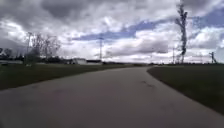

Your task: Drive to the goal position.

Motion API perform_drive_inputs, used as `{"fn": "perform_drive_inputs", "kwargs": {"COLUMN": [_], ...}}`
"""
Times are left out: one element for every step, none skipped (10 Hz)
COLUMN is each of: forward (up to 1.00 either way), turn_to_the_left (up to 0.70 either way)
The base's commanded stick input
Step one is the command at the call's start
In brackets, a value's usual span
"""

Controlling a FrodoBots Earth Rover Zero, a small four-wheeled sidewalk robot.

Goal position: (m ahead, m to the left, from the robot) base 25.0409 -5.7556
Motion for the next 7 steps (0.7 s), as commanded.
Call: {"fn": "perform_drive_inputs", "kwargs": {"forward": [1.0,1.0,1.0,1.0,1.0,1.0,1.0], "turn_to_the_left": [-0.02,-0.03,-0.03,-0.04,-0.04,-0.04,-0.04]}}
